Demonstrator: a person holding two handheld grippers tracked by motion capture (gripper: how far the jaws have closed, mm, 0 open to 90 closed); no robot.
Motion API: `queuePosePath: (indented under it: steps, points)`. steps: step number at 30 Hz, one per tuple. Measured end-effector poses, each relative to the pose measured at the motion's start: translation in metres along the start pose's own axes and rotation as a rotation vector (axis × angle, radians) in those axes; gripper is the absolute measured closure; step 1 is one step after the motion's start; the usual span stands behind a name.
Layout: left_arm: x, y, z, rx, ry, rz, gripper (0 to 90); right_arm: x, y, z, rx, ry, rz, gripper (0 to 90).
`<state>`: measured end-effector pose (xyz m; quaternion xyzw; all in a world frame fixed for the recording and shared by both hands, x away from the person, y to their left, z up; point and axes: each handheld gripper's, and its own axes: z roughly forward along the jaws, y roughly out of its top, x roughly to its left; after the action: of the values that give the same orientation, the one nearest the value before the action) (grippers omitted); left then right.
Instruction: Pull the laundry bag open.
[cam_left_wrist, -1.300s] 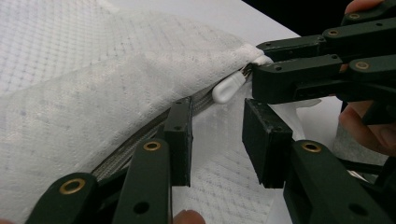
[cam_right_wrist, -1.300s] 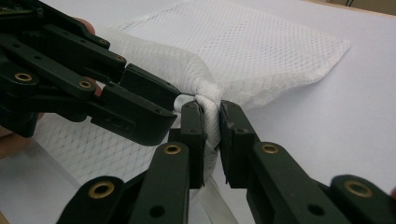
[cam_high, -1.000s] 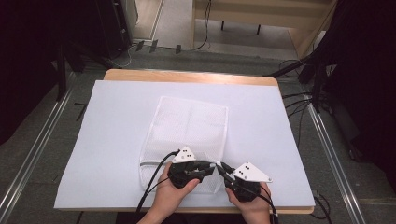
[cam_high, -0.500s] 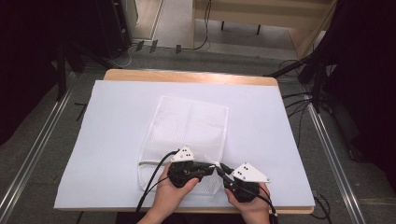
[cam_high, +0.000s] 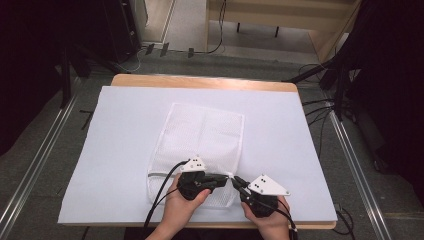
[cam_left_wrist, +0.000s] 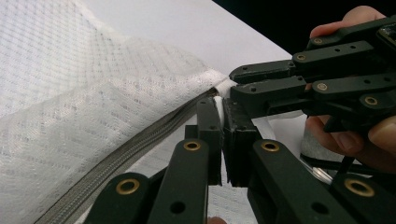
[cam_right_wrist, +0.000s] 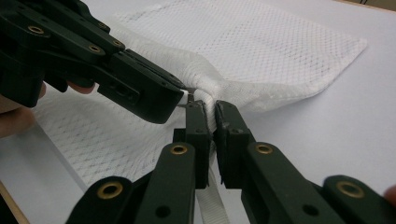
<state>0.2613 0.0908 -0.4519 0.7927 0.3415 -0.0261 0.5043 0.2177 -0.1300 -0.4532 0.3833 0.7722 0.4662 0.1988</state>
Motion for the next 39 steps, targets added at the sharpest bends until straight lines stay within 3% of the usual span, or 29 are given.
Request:
queuePosePath:
  steps: [5,8,18,31,37,39]
  points:
    - [-0.001,0.000,-0.001,0.008,0.006,0.009,87.8,0.000,0.002,-0.001,0.006,0.008,0.001,88.6]
    - [0.000,0.000,-0.002,0.027,0.042,0.019,87.8,0.001,0.002,-0.001,0.014,-0.007,-0.007,88.8]
    - [0.014,-0.005,-0.015,0.026,0.080,-0.019,87.8,-0.005,0.003,-0.004,0.009,-0.033,0.011,88.9]
    - [0.029,-0.020,-0.043,0.027,0.126,-0.066,87.7,-0.012,0.006,-0.007,0.006,-0.056,0.004,88.8]
    - [0.041,-0.027,-0.067,0.028,0.149,-0.098,87.7,-0.013,0.008,-0.010,0.000,-0.065,0.001,88.8]
    - [0.047,-0.032,-0.076,0.033,0.175,-0.108,87.6,-0.014,0.008,-0.011,-0.003,-0.074,-0.002,88.8]
